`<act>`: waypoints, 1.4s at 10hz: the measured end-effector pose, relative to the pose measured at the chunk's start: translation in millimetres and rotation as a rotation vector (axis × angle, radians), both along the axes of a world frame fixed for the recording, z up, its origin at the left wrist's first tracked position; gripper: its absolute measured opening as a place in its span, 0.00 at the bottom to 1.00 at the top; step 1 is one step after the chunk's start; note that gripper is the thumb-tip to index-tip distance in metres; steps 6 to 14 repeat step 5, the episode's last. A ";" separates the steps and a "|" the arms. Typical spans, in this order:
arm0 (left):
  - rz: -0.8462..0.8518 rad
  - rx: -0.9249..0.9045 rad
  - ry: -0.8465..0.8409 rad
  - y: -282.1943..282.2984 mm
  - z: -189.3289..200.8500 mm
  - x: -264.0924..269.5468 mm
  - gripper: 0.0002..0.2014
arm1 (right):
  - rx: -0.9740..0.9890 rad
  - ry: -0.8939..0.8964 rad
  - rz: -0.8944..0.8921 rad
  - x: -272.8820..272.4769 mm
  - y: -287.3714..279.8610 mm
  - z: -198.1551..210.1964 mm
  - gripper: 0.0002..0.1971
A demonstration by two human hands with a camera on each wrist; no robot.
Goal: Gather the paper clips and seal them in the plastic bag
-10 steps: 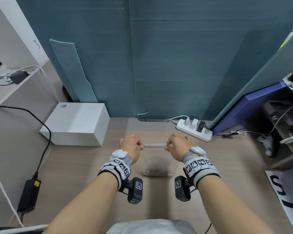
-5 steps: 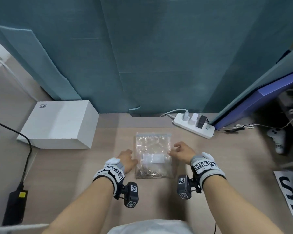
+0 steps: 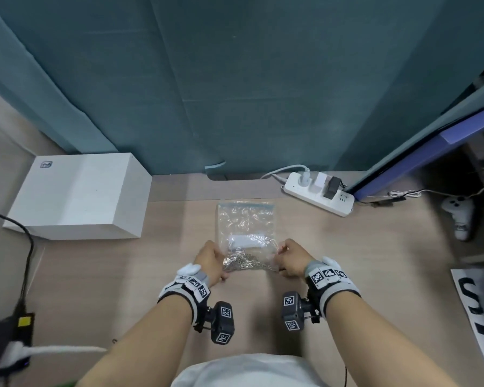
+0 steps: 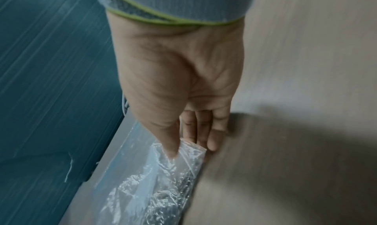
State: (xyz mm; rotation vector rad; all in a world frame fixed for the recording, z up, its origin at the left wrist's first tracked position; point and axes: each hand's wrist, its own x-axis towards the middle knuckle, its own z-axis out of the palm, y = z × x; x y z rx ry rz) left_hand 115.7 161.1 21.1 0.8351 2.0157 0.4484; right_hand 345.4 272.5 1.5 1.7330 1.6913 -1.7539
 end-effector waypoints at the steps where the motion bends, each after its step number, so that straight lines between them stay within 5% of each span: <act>1: 0.055 -0.037 -0.105 -15.2 -2.7 0.1 0.10 | 0.010 -0.024 -0.062 2.6 -19.4 8.2 0.17; 4: -0.044 -0.214 -0.090 -65.8 9.3 -1.5 0.14 | 0.095 -0.143 -0.097 22.7 -76.7 15.4 0.16; 5: -0.254 -0.214 0.247 -64.1 38.4 3.2 0.10 | 0.174 -0.190 -0.136 17.7 -81.5 39.1 0.12; 14: -0.254 -0.214 0.247 -64.1 38.4 3.2 0.10 | 0.174 -0.190 -0.136 17.7 -81.5 39.1 0.12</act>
